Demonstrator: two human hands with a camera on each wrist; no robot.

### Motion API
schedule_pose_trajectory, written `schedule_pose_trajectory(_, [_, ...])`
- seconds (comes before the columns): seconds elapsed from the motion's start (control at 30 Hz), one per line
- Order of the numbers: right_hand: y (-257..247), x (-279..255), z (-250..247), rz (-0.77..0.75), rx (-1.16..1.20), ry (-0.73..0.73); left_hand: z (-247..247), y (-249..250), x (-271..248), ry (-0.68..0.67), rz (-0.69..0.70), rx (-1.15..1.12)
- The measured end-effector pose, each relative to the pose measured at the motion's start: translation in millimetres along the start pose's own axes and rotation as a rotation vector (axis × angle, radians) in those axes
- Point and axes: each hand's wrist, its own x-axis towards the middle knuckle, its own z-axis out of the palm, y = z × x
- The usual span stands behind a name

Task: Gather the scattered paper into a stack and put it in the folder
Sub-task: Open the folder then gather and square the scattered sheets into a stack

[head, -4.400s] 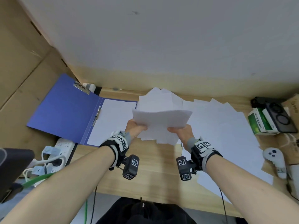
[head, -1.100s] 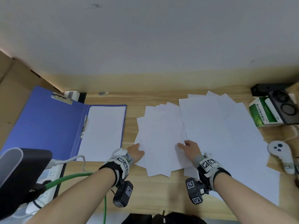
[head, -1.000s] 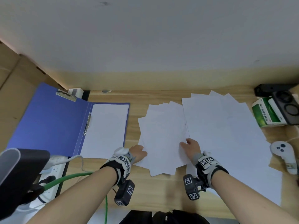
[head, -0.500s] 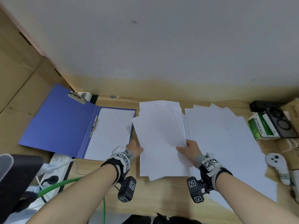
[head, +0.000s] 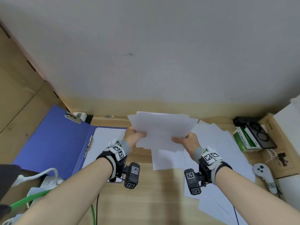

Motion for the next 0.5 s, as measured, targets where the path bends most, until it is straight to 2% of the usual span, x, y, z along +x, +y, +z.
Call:
schedule_pose_trajectory(0.23, [24, -8, 8, 0.076, 0.075, 0.059, 4, -28, -10, -0.017, -0.005, 0.060])
schedule_pose_trajectory(0.5, [-1, 9, 12, 0.015, 0.100, 0.101, 0, -6, 2, -0.010, 0.084, 0.018])
